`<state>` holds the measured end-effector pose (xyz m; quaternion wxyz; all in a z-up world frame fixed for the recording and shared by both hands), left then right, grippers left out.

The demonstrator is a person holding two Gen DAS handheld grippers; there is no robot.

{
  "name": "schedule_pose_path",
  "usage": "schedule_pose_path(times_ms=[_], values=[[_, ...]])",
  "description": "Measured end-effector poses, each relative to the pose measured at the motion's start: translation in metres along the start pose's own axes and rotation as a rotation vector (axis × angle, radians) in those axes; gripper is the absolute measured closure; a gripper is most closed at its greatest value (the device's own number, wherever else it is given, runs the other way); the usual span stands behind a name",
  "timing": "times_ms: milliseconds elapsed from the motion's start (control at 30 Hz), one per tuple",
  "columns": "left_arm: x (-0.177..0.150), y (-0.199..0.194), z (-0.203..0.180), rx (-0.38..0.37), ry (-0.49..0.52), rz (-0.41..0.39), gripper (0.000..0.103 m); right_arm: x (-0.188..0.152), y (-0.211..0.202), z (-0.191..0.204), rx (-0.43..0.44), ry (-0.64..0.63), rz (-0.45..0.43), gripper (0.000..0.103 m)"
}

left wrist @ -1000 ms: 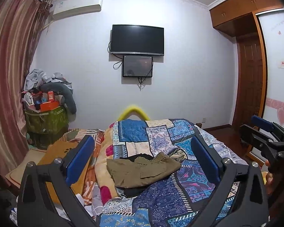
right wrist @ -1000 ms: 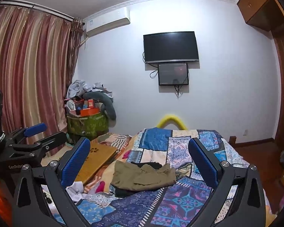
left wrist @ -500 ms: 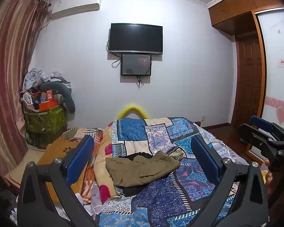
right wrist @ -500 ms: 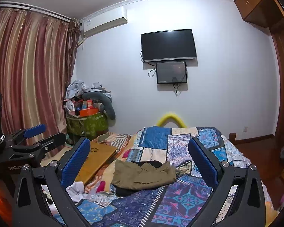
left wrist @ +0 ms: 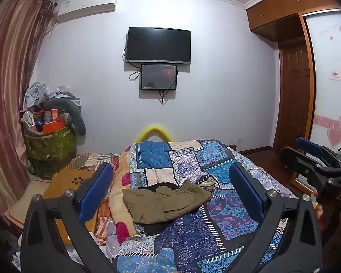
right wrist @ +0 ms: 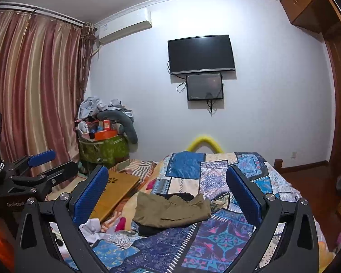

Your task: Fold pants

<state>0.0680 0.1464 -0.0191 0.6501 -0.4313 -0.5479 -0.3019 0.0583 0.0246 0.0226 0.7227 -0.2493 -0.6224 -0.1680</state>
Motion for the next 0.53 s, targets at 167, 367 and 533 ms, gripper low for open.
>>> schedule_pose_path(times_ms=[167,367,533], values=[[-0.001,0.002,0.0005,-0.009,-0.003,0.013,0.0,-0.0006,-0.0008,0.0012,-0.002,-0.002,-0.001,0.0],[-0.0022,0.0026,-0.0019,-0.017,0.004,0.018,0.0,-0.0005,-0.0003,0.0013,-0.003,-0.002,0.005,0.0],[-0.004,0.0053,-0.0013,-0.02,0.001,0.027,0.0,-0.0021,0.0003,0.0009,-0.002,0.002,0.01,0.0]])
Point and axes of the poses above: each gripper's, at about its wrist camera, not at the fingertips, and y roughly the way its jaws point, z to its left, x to its top, the point moved 10 cm from there along y, roughly the way its jaws point, and after that the axes turned 14 degrees about x, right-handed, at the moved point
